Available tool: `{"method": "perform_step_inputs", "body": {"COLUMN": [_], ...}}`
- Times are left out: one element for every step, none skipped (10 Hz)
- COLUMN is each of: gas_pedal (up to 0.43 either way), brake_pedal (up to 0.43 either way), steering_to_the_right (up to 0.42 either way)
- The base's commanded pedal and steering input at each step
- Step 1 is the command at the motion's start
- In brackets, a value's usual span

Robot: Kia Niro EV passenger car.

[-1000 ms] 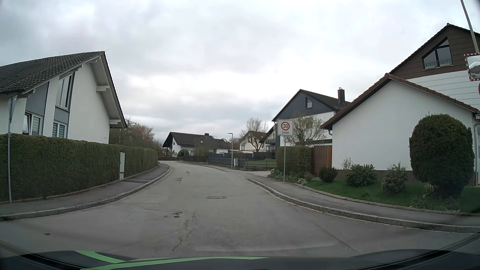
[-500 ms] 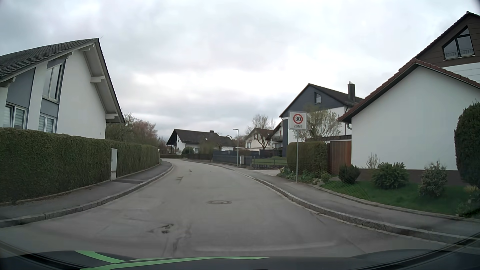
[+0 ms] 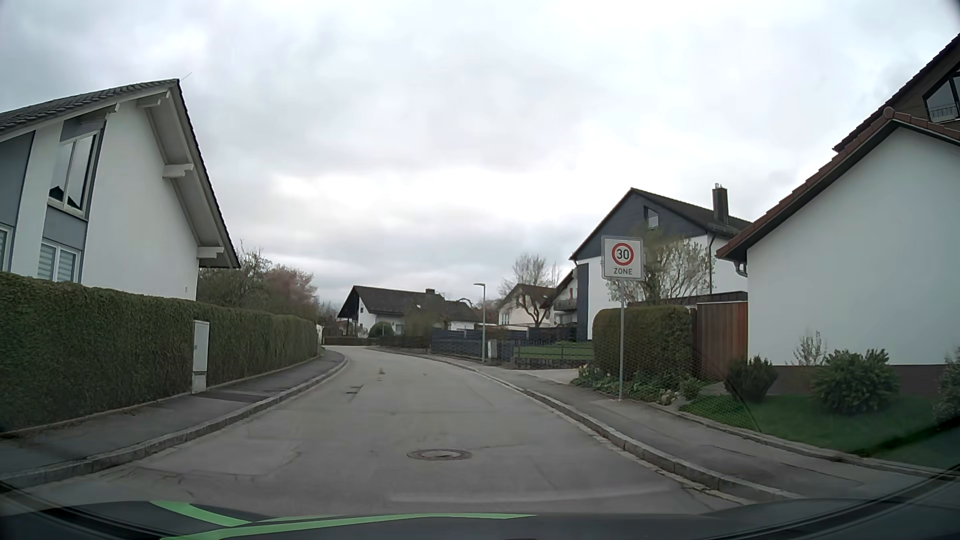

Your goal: Follow the waypoints while adhering to traffic rules and regulations

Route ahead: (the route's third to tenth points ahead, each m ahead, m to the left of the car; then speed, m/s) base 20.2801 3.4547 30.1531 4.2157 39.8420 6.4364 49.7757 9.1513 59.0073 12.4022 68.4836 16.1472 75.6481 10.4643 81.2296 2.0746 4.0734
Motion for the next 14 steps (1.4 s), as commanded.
{"method": "perform_step_inputs", "body": {"gas_pedal": [0.157, 0.157, 0.157, 0.157, 0.169, 0.197, 0.220, 0.220, 0.220, 0.220, 0.220, 0.220, 0.220, 0.220], "brake_pedal": [0.000, 0.000, 0.000, 0.000, 0.000, 0.000, 0.000, 0.000, 0.000, 0.000, 0.000, 0.000, 0.000, 0.000], "steering_to_the_right": [-0.016, -0.011, -0.011, -0.011, -0.011, -0.012, -0.014, -0.014, -0.016, -0.022, -0.024, -0.024, -0.025, -0.026]}}
